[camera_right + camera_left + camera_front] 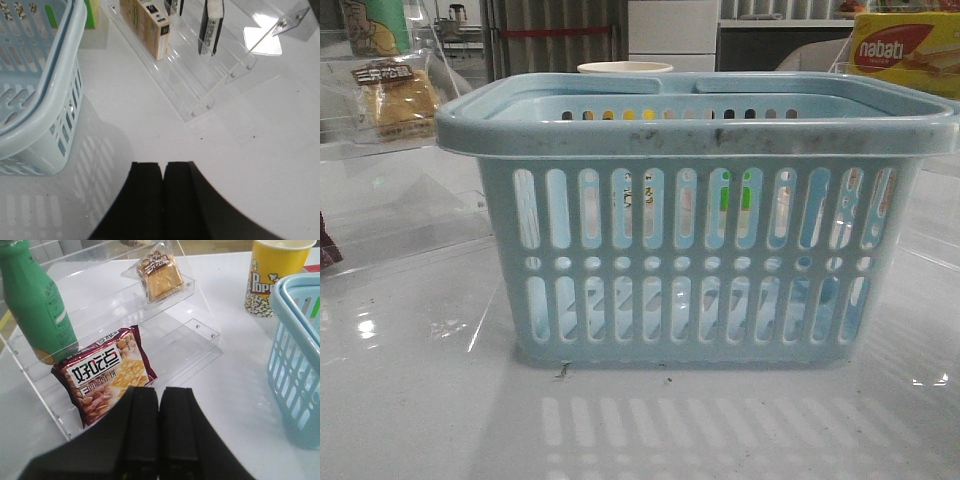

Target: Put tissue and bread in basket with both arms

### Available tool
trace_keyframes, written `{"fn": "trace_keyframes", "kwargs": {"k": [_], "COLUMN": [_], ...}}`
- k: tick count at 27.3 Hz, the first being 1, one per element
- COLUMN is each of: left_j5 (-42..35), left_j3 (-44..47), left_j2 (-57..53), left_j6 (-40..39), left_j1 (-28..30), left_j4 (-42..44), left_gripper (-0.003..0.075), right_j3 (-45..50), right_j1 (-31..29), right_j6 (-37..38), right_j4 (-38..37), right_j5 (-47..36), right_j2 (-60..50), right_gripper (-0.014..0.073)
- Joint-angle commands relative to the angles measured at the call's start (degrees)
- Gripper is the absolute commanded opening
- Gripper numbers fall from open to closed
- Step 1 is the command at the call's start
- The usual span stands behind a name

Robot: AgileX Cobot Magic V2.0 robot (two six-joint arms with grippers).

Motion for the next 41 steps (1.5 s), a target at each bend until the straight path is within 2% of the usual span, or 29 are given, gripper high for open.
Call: {"fn": "trace_keyframes", "kwargs": {"k": [1, 4, 6, 8, 10, 16, 22, 29, 41], "left_j5": [-3.73, -3.74, -4.07, -4.22, -4.33, -4.23, -4.23, -4.23, -4.23], "left_j3": [-1.48, -1.48, -1.48, -1.48, -1.48, -1.48, -1.48, -1.48, -1.48], "left_j2": [1.1, 1.08, 1.08, 1.08, 1.08, 1.08, 1.08, 1.08, 1.08], "left_j6": [-0.35, -0.35, -0.35, -0.35, -0.35, -0.35, -0.35, -0.35, -0.35], "left_j1": [-0.47, -0.47, -0.47, -0.47, -0.47, -0.47, -0.47, -0.47, -0.47], "left_j4": [-0.4, -0.4, -0.4, -0.4, -0.4, -0.4, -0.4, -0.4, -0.4], "left_gripper": [0.0146, 0.0258, 0.0371, 0.0454, 0.0501, 0.0509, 0.0509, 0.0508, 0.0508], "right_j3": [-1.68, -1.68, -1.68, -1.68, -1.73, -5.72, -15.76, -28.49, -40.84], "right_j1": [-0.21, -0.21, -0.21, -0.21, -0.26, -3.2, -7.71, -8.03, -8.03], "right_j6": [0.03, 0.03, 0.03, 0.03, 0.03, 0.03, 0.03, 0.03, 0.03], "right_j4": [-1.25, -1.27, -1.27, -1.35, -1.53, -1.97, -1.97, -2.66, -2.92], "right_j5": [-2.83, -3.07, -3.41, -4.13, -5.27, -7.56, -7.49, -7.61, -7.89], "right_j2": [2.52, 3.96, 5.16, 6.52, 8.0, 15.82, 28.55, 42.19, 55.99], "right_gripper": [0.0258, 0.0423, 0.0517, 0.0575, 0.0597, 0.0593, 0.0593, 0.0593, 0.0593]}}
